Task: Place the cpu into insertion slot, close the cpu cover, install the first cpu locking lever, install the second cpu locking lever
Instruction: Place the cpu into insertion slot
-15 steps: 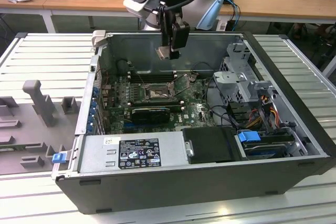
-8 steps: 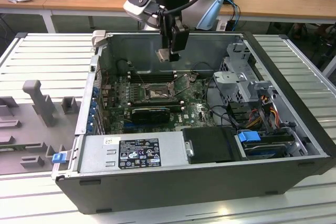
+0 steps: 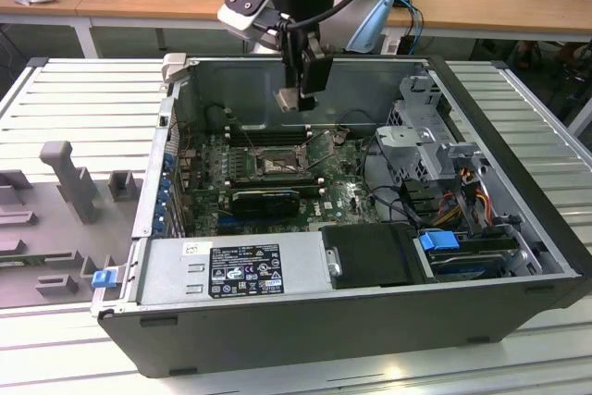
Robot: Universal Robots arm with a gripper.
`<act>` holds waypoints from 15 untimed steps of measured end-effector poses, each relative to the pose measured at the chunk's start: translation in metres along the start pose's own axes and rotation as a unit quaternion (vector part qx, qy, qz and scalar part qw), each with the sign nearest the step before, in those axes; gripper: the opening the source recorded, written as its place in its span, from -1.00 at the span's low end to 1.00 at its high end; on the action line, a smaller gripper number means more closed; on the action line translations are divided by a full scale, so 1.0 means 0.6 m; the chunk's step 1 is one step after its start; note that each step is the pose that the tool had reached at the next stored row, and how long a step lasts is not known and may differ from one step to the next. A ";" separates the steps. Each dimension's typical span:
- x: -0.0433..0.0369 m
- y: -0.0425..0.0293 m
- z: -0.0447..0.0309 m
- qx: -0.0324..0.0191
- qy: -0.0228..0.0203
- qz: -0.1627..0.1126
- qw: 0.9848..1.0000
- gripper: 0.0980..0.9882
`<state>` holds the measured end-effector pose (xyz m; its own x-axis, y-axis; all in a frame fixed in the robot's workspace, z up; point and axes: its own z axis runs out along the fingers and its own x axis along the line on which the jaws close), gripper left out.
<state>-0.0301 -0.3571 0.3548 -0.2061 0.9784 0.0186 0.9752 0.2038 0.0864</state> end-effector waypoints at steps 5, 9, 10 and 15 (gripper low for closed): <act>0.000 0.000 0.005 0.000 0.000 0.002 1.000 -0.03; 0.000 -0.001 0.006 0.000 -0.001 0.008 1.000 -0.03; 0.000 -0.001 0.006 0.000 -0.001 0.010 1.000 -0.03; 0.000 -0.001 0.006 0.000 -0.002 0.023 1.000 -0.03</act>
<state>-0.0302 -0.3571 0.3511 -0.1611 0.9868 0.0187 0.9835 0.1590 0.0863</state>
